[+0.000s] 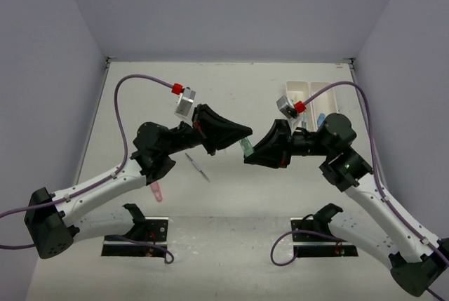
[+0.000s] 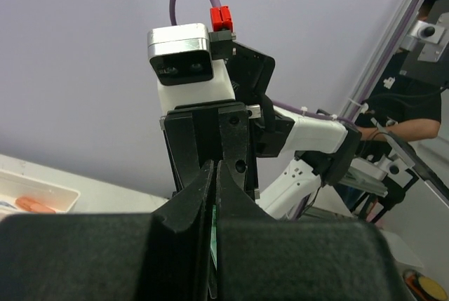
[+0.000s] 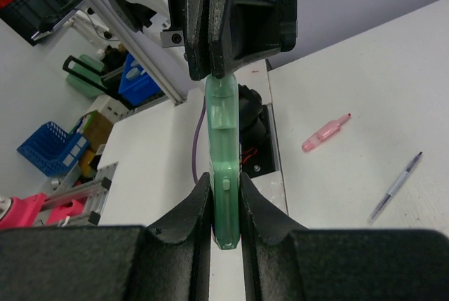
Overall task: Sort the stationery into containers
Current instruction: Close the pen cap on the pen, then place the pen in the storage box.
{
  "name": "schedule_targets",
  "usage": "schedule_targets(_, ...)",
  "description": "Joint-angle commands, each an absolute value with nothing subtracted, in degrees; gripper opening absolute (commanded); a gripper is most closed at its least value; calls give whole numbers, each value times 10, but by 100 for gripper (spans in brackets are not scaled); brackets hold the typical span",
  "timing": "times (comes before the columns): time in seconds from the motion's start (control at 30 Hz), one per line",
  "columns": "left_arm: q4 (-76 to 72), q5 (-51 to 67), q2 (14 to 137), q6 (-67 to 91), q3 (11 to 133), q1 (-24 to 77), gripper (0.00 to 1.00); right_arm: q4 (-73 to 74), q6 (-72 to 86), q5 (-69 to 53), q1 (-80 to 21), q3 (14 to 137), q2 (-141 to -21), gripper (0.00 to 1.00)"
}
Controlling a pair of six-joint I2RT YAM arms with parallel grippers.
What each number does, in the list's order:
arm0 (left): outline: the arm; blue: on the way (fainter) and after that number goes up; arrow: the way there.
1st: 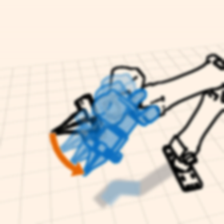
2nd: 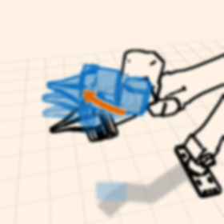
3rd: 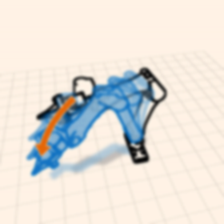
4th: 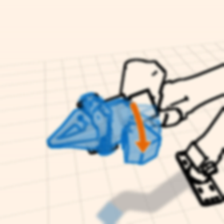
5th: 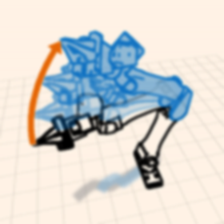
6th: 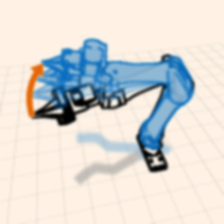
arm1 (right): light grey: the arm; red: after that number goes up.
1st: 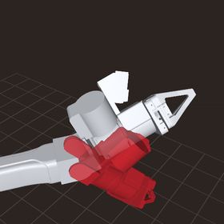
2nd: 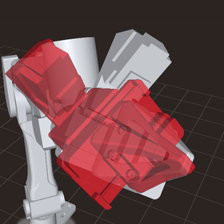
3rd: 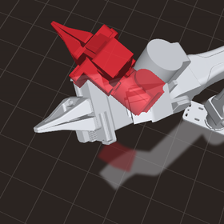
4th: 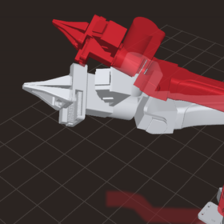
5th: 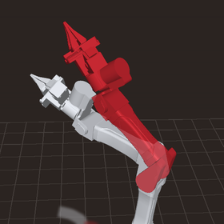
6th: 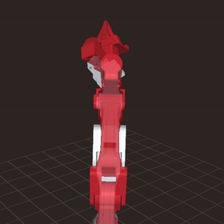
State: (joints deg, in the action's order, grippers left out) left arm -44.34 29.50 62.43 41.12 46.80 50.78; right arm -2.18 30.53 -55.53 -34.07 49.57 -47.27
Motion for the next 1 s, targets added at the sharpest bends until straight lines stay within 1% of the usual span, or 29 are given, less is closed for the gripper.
schedule_targets(0.0, -422, 323, 641, 401, 426, 557, 0, -52, 316, -466, -338, 575, -485, 0)
schedule_targets(0.17, -452, 302, 660, 405, 391, 611, 0, -18, 300, -433, -333, 657, -507, 0)
schedule_targets(0.23, -463, 295, 658, 408, 369, 622, 0, -10, 302, -404, -322, 669, -512, 0)
schedule_targets(0.33, -458, 287, 641, 408, 351, 623, 0, -20, 327, -392, -294, 660, -518, 0)
schedule_targets(0.4, -436, 275, 623, 399, 351, 622, 0, -29, 333, -405, -287, 650, -523, 0)
schedule_targets(0.43, -378, 253, 611, 377, 359, 619, 0, -16, 300, -396, -287, 650, -525, 0)
schedule_targets(0.47, -334, 187, 598, 363, 387, 617, 0, 32, 280, -379, -286, 649, -527, 0)
schedule_targets(0.5, -279, 135, 583, 350, 412, 614, 4, 48, 270, -356, -284, 641, -525, 0)
schedule_targets(0.53, -175, 23, 551, 335, 456, 612, 33, 76, 252, -324, -271, 624, -522, 0)
schedule_targets(0.57, -62, -73, 531, 331, 492, 610, 56, 98, 235, -300, -245, 602, -520, 0)
schedule_targets(0.6, 8, -166, 516, 333, 524, 608, 80, 114, 224, -280, -225, 585, -517, 0)
schedule_targets(0.63, 51, -257, 499, 334, 556, 606, 100, 130, 215, -254, -208, 572, -515, 0)
schedule_targets(0.67, 101, -331, 484, 335, 583, 603, 100, 151, 200, -210, -183, 555, -515, 0)
schedule_targets(0.73, 164, -384, 466, 337, 606, 601, 100, 172, 161, -127, -145, 538, -523, 0)
schedule_targets(0.77, 176, -394, 450, 337, 612, 601, 100, 179, 146, -65, -131, 536, -536, 0)
schedule_targets(0.83, 181, -384, 421, 336, 605, 601, 100, 183, 118, 49, -116, 539, -566, 0)
schedule_targets(0.9, 181, -359, 407, 330, 591, 602, 100, 180, 82, 115, -96, 553, -608, 0)
schedule_targets(0.93, 187, -334, 402, 331, 577, 602, 100, 178, 67, 162, -82, 570, -658, 0)
schedule_targets(0.97, 194, -313, 401, 333, 566, 602, 100, 179, 58, 183, -67, 589, -699, 0)
